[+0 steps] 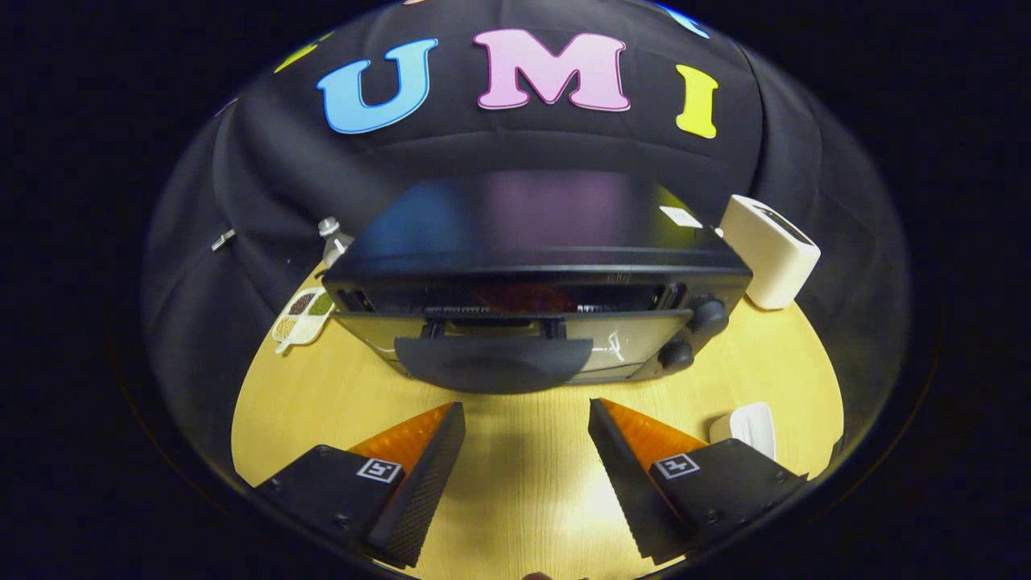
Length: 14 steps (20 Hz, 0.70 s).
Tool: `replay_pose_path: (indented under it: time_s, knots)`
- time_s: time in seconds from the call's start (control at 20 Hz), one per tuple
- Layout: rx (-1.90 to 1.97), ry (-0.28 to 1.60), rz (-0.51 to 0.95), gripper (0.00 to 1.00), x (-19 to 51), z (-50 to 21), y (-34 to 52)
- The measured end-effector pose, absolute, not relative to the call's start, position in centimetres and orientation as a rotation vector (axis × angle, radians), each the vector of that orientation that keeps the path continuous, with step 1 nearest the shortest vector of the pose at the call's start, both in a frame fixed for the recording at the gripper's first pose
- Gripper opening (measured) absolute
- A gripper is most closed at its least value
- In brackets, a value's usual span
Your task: Open the toaster oven, put the food inside, and close the toaster oven door.
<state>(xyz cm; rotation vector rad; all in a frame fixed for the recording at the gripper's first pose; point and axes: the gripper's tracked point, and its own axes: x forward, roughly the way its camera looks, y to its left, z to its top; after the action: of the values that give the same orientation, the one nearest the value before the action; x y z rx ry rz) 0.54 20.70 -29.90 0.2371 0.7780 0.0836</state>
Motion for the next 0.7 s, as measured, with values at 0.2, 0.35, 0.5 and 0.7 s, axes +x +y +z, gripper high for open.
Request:
replay_pose_path:
  time_s: [0.2, 0.35, 0.5, 0.7]
  knots:
    - [0.242, 0.708, 0.076, 0.97, 1.9, -27.2, 19.4]
    - [0.239, 0.642, 0.085, 0.97, 1.7, -25.1, 18.2]
    - [0.225, 0.548, 0.097, 0.97, 0.9, -21.7, 16.2]
    - [0.222, 0.419, 0.088, 0.97, -0.1, -15.9, 12.1]
